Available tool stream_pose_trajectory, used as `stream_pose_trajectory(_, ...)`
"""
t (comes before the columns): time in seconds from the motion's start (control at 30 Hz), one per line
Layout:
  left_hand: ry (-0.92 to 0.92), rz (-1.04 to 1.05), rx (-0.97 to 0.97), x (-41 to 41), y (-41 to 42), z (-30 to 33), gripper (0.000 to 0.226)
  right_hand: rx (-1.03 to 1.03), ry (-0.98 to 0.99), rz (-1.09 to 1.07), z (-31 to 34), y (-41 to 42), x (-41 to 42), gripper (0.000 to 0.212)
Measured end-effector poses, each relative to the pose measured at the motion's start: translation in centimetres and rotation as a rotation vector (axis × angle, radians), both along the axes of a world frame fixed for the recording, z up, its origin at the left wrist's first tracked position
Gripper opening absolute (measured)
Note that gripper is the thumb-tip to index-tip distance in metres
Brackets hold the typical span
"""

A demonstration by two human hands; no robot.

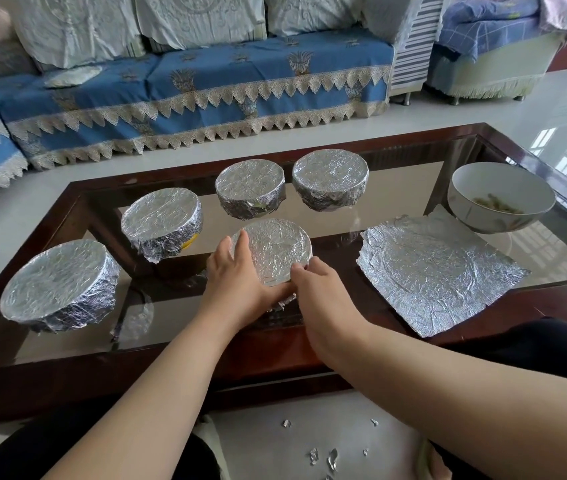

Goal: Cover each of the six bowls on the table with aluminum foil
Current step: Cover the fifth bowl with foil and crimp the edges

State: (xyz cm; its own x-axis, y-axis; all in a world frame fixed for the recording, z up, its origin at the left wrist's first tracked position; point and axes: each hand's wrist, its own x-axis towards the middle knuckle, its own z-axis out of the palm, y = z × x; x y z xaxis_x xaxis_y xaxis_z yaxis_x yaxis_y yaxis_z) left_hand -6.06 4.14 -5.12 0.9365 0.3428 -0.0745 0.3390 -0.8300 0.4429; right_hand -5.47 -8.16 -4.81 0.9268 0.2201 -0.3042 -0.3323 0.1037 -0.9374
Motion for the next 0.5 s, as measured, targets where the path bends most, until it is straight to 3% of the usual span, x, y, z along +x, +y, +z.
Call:
stream_pose_trajectory(0.23,-0.030,-0.019,-0.027,0.8,0.4,-0.1,0.127,0.274,0.303,-0.031,1.1,-1.2,2.7,0.028)
stream_pose_trajectory(0.5,-0.044,-0.052,-0.104,2.2,2.4,-0.4,0.131,0.203,0.361,0.094,1.7,-2.7,5.3,0.030)
